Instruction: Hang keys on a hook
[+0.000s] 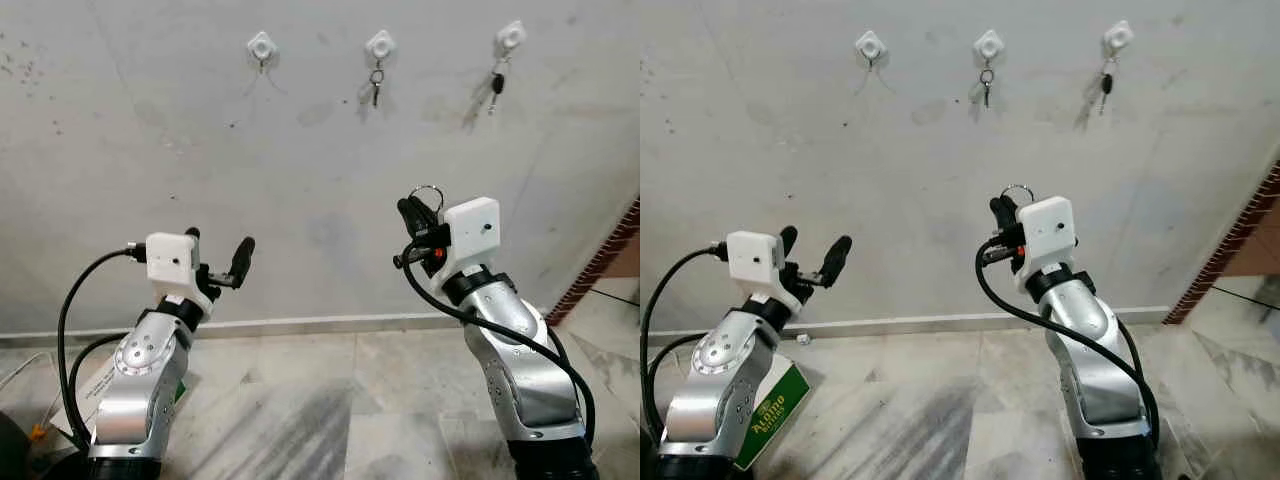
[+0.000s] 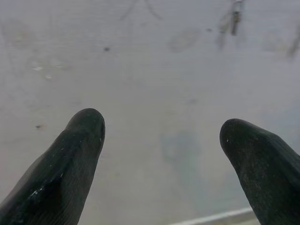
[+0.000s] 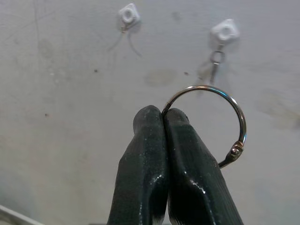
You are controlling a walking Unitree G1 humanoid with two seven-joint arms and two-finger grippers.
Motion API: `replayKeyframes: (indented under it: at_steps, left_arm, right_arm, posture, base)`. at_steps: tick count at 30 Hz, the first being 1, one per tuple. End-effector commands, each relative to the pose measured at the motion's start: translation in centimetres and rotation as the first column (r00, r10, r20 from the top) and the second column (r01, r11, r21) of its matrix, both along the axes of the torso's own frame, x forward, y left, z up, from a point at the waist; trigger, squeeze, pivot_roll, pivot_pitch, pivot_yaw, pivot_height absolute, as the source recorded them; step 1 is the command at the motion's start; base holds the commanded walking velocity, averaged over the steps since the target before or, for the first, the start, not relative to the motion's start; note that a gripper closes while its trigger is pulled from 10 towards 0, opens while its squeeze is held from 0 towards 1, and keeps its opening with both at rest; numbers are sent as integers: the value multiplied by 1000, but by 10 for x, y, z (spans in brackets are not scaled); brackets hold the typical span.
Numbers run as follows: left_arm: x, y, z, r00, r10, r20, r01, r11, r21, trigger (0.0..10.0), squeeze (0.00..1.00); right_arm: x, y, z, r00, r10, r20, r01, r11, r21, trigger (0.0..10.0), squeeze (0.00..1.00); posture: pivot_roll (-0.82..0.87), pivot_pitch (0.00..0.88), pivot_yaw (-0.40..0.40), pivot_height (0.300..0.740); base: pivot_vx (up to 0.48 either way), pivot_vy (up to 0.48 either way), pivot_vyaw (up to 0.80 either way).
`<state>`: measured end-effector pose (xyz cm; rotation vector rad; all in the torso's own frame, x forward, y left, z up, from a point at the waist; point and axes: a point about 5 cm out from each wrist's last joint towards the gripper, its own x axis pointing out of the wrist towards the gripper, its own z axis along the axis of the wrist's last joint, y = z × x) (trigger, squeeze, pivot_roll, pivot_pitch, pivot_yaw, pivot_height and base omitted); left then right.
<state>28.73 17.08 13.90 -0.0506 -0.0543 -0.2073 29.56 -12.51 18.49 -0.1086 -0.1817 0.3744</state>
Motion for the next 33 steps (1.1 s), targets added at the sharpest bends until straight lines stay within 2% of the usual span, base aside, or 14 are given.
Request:
replayKeyframes:
  at_steps: [1, 16, 24, 33]
  left_arm:
    - [0, 8, 2, 1000, 22, 5, -22, 1000, 18, 10000, 0]
    - [1, 7, 1, 1000, 28, 0, -28, 999, 27, 10000, 0]
    - [0, 7, 0, 999, 35, -2, -35, 999, 30, 10000, 0]
    - [-4, 4, -1, 1000, 23, 1, -23, 999, 36, 10000, 0]
  right_arm:
    - [0, 8, 3, 999, 34, 11, -34, 999, 0, 10000, 0]
    - [0, 9, 3, 999, 37, 17, -37, 999, -5, 10000, 0]
    - [0, 9, 3, 999, 38, 16, -38, 999, -5, 10000, 0]
    - [0, 10, 3, 999, 41, 19, -41, 999, -7, 10000, 0]
  posture:
    - [0, 60, 47, 740]
    - [0, 57, 48, 740]
    - [1, 60, 48, 740]
    - [6, 62, 47, 740]
  base:
    - [412, 244, 0]
    - [402, 252, 0]
    - [298, 0, 0]
    - [30, 0, 74]
